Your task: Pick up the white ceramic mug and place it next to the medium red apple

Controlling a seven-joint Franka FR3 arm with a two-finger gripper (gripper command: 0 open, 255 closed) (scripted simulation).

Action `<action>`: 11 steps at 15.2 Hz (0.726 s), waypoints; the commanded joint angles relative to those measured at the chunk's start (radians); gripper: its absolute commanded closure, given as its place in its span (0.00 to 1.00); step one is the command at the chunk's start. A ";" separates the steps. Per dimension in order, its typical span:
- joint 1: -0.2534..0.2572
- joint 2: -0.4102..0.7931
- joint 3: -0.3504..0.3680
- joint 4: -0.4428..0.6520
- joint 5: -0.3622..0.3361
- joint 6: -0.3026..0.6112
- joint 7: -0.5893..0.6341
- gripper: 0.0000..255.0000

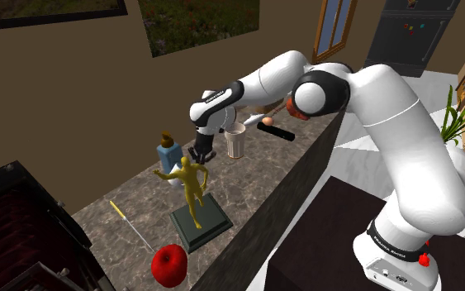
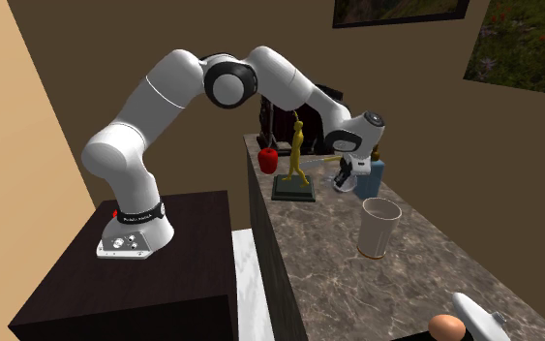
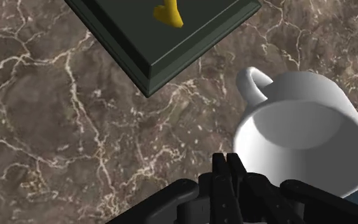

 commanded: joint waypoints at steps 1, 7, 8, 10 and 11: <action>0.000 -0.023 -0.001 -0.008 -0.002 -0.014 0.007 1.00; -0.034 0.042 0.086 0.046 0.098 0.115 -0.111 0.00; -0.043 0.056 0.110 0.062 0.122 0.143 -0.142 0.00; -0.061 0.087 0.160 0.096 0.170 0.194 -0.206 0.00; -0.066 0.095 0.174 0.106 0.182 0.207 -0.224 0.00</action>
